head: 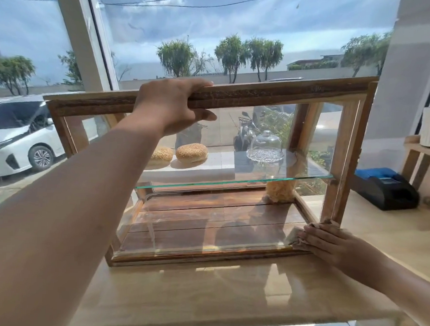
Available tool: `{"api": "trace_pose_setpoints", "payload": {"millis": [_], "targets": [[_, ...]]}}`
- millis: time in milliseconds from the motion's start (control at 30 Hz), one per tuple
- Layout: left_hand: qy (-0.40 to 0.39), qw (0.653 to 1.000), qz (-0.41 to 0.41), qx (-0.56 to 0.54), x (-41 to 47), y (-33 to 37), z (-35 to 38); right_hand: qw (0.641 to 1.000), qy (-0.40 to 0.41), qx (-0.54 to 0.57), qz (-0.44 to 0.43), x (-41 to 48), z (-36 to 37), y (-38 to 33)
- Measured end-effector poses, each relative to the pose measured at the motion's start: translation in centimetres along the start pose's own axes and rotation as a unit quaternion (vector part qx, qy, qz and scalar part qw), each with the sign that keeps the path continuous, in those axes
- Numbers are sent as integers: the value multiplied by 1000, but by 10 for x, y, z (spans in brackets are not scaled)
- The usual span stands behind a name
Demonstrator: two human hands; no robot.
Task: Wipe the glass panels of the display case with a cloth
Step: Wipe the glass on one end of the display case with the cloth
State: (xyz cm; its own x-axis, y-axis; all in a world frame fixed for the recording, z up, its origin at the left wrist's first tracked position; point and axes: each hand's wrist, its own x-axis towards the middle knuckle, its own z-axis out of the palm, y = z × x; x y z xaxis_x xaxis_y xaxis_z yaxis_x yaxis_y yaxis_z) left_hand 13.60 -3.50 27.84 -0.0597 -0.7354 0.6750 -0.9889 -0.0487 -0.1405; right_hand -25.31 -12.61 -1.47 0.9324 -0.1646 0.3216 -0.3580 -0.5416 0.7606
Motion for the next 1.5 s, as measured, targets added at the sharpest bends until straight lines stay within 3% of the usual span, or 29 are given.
{"api": "trace_pose_setpoints", "payload": {"millis": [200, 567, 700, 900, 1200, 1333, 1500], "targets": [[-3, 1000, -6, -16, -2, 5, -1, 1000, -9, -12, -6, 6, 12, -4], [-3, 1000, 3, -16, -2, 7, -4, 995, 98, 19, -22, 128, -2, -69], [-12, 1000, 3, -11, -4, 5, -1, 997, 58, -10, -45, 155, -6, -96], [-37, 999, -2, -6, 0, -1, -7, 990, 99, -46, -90, 158, -14, -57], [-94, 995, 11, -28, 11, -18, -20, 957, 281, -31, 55, 219, -96, 55], [-68, 997, 13, -37, 11, -15, -18, 953, 296, -35, 62, 232, -128, 102], [-67, 997, 10, -39, 11, -14, -20, 949, 303, -45, 74, 216, -124, 110]]}}
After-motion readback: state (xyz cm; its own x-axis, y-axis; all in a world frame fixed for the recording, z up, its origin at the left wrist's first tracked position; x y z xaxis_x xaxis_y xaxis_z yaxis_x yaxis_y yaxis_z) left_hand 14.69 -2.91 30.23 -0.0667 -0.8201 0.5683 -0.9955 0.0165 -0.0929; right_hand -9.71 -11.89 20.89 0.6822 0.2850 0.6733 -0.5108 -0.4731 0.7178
